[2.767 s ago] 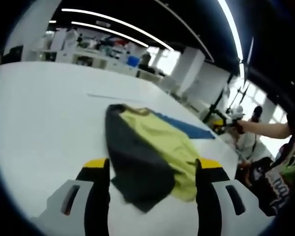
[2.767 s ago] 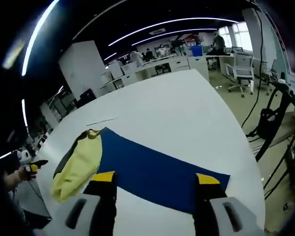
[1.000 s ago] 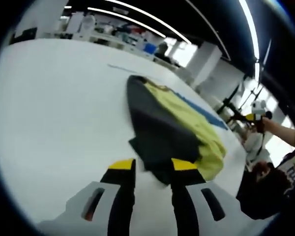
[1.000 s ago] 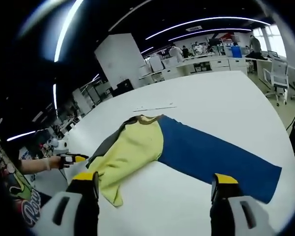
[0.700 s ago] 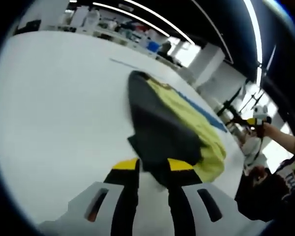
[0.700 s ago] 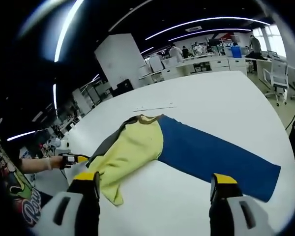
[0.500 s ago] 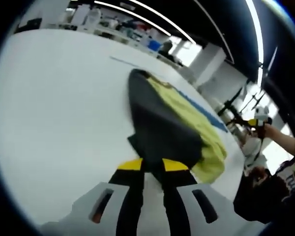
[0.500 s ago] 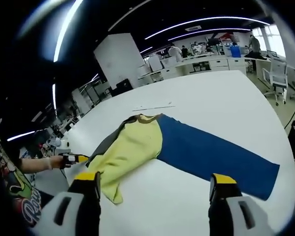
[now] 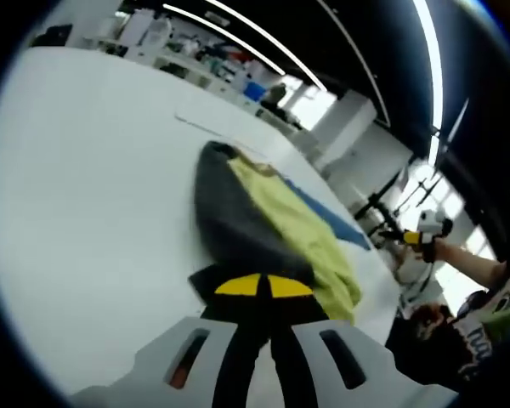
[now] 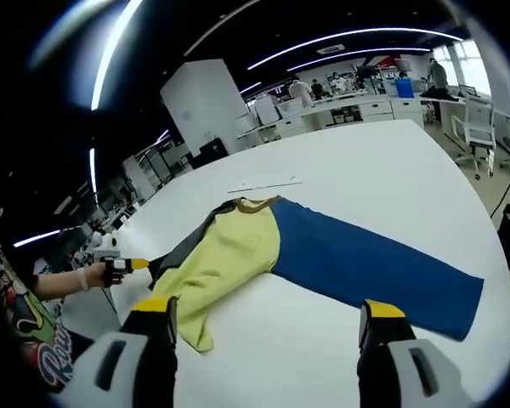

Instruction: Fold the garment on the visible template until the final outline fits inside the template.

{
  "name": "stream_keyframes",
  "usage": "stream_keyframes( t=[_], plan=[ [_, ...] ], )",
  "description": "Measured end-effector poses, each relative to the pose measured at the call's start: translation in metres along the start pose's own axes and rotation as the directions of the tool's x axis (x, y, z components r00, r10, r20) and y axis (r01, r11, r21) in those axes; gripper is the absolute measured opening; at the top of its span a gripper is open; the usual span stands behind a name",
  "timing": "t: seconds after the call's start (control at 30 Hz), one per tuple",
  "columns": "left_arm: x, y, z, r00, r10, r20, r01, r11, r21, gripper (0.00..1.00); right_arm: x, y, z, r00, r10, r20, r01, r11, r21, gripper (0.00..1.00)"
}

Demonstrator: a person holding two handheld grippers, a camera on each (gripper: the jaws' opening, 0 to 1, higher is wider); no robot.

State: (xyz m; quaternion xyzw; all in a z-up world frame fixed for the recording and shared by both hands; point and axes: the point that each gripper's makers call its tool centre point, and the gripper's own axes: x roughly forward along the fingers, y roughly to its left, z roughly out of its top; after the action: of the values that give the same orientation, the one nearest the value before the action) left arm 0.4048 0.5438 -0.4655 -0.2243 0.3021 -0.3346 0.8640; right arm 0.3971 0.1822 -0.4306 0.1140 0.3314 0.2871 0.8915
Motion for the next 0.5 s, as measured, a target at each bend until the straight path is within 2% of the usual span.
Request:
stream_keyframes(
  t=[0.1, 0.17, 0.3, 0.37, 0.5],
  plan=[
    [0.013, -0.022, 0.021, 0.999, -0.052, 0.016, 0.052, 0.998, 0.035, 0.00, -0.001, -0.001, 0.003, 1.000, 0.000, 0.010, 0.000, 1.000, 0.004, 0.87],
    [0.025, -0.034, 0.028, 0.997, -0.078, 0.012, 0.077, 0.996, 0.052, 0.00, -0.001, -0.002, 0.004, 1.000, 0.002, 0.018, -0.002, 1.000, 0.005, 0.87],
    [0.047, -0.041, 0.024, 0.995, -0.096, -0.017, 0.097, 0.994, 0.051, 0.00, -0.003, -0.002, 0.001, 1.000, 0.000, 0.015, 0.000, 1.000, 0.004, 0.87],
    [0.062, -0.044, 0.015, 0.993, -0.101, -0.060, 0.105, 0.993, 0.062, 0.00, -0.004, -0.001, 0.000, 1.000, 0.001, 0.018, -0.002, 1.000, 0.007, 0.87],
    [0.084, -0.039, 0.010, 0.990, -0.102, -0.094, 0.110, 0.991, 0.080, 0.00, -0.008, -0.003, -0.004, 1.000, -0.006, 0.019, 0.006, 1.000, 0.014, 0.87]
  ],
)
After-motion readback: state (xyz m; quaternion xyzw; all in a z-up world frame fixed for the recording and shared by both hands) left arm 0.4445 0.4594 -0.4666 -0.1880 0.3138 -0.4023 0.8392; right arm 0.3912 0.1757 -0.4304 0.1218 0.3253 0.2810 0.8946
